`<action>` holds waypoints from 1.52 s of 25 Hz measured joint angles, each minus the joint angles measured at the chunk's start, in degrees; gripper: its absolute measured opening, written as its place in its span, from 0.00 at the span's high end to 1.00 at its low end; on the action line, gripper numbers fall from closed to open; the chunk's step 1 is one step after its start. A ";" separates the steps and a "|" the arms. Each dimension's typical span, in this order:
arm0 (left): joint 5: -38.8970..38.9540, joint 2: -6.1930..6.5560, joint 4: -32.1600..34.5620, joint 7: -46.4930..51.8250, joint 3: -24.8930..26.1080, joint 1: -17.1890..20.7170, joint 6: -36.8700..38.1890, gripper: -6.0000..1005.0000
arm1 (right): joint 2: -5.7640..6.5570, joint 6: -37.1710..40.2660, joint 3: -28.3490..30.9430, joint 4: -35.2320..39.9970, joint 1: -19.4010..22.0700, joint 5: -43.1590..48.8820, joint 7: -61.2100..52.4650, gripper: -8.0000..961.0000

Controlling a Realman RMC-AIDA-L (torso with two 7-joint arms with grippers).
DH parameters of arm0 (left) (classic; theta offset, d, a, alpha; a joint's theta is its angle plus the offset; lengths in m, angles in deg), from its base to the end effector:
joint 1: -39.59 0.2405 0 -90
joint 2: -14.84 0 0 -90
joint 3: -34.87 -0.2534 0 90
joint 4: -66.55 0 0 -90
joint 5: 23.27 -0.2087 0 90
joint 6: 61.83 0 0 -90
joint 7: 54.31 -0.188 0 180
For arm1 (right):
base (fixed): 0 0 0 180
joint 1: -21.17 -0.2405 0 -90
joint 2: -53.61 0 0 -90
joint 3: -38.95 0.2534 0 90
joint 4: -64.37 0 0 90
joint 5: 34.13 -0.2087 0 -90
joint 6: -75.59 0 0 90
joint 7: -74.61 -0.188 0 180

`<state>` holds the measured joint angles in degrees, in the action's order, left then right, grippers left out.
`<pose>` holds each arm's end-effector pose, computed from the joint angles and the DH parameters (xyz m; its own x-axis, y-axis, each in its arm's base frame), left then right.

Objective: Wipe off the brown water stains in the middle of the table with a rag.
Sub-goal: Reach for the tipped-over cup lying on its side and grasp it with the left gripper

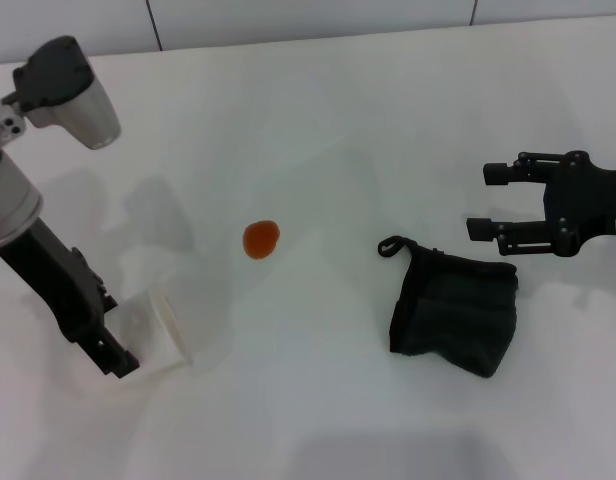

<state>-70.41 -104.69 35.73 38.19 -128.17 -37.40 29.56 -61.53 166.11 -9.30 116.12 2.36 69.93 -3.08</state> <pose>-0.2187 0.3680 -0.0424 0.7667 0.3524 -0.5366 0.4141 -0.9102 -0.0061 0.2675 0.3252 0.0210 0.8610 -0.2031 -0.4663 -0.3738 -0.8744 -0.3094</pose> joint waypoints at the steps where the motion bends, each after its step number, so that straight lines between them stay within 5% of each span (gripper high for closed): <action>1: -0.06 0.01 0.34 0.26 0.00 0.08 -0.20 0.19 | 0.00 0.00 0.00 0.00 -0.01 0.00 0.01 0.19; 31: -0.37 0.07 2.37 1.61 0.00 0.76 -1.84 0.21 | 0.01 -0.08 0.00 -0.51 -0.70 0.01 0.17 0.19; 38: 0.37 0.30 2.69 1.08 0.00 0.87 -1.23 0.30 | 0.00 -0.08 0.00 -0.51 -0.71 0.01 0.20 0.19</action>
<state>-70.03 -104.39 38.42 39.28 -128.17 -36.53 28.33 -61.52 166.03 -9.30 115.61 1.65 69.94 -2.88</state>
